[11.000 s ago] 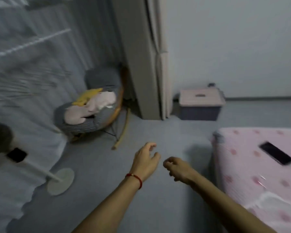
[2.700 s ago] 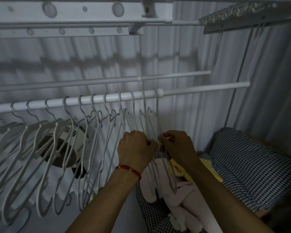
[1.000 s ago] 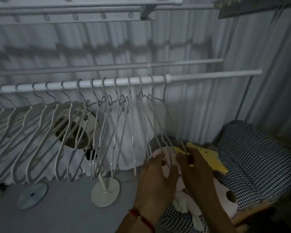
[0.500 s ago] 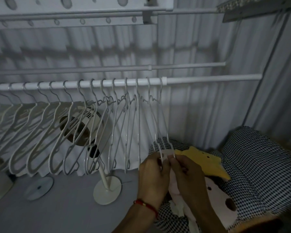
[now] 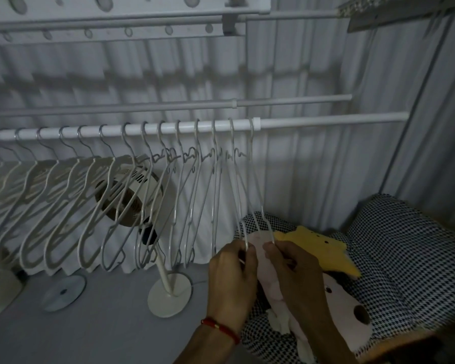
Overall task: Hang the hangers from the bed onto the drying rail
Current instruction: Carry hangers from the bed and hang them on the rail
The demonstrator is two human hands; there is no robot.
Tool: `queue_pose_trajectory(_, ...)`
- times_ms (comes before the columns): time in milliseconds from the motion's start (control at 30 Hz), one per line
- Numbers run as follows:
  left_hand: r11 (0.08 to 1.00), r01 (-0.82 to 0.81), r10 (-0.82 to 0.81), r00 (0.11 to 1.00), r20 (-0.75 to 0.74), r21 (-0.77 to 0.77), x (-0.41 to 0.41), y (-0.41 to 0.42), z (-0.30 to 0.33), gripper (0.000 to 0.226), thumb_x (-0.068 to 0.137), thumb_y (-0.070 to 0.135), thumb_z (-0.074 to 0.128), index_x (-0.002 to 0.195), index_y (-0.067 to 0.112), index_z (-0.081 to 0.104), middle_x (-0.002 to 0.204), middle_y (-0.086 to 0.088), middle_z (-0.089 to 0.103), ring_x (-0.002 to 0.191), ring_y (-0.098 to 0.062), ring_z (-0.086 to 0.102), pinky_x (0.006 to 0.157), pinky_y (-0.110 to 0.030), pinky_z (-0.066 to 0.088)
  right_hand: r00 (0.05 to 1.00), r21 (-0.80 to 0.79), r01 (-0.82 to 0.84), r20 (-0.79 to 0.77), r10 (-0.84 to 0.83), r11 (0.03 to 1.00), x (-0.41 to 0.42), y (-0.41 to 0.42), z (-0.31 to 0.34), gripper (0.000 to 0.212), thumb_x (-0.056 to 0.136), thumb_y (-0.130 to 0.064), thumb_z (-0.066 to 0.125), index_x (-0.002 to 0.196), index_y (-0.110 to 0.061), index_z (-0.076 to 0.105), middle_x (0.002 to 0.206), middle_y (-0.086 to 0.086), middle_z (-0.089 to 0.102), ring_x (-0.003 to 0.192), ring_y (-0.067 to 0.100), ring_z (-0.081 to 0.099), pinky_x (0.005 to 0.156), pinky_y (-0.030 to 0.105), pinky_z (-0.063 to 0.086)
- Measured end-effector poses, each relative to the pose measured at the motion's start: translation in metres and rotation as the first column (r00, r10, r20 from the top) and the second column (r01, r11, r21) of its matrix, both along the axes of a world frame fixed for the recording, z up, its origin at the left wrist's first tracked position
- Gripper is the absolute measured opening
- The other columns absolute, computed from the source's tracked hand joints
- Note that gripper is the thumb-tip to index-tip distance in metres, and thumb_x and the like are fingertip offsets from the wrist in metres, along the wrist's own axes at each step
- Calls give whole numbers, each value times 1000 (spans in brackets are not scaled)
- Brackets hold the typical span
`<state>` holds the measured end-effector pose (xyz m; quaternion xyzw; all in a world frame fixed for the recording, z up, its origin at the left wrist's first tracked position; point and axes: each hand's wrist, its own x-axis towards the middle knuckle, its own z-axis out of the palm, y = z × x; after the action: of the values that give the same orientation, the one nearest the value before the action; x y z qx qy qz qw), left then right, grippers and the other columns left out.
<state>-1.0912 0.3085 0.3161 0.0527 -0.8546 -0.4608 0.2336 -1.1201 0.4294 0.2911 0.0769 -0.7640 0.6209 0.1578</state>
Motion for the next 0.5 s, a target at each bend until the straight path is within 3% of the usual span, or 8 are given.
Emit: queue_pose_trajectory(500,999,28,-28,1000,-10,26,-1,-7,3,20,95,27,59,79,17,67,70,7,66,56,-10,62,55,-27,53,1000,-25,14,5,-14,1000,-2,-3,-6,10,94,-20,67,89,-19,76,82,-9,73,76,2,66,64,11,49)
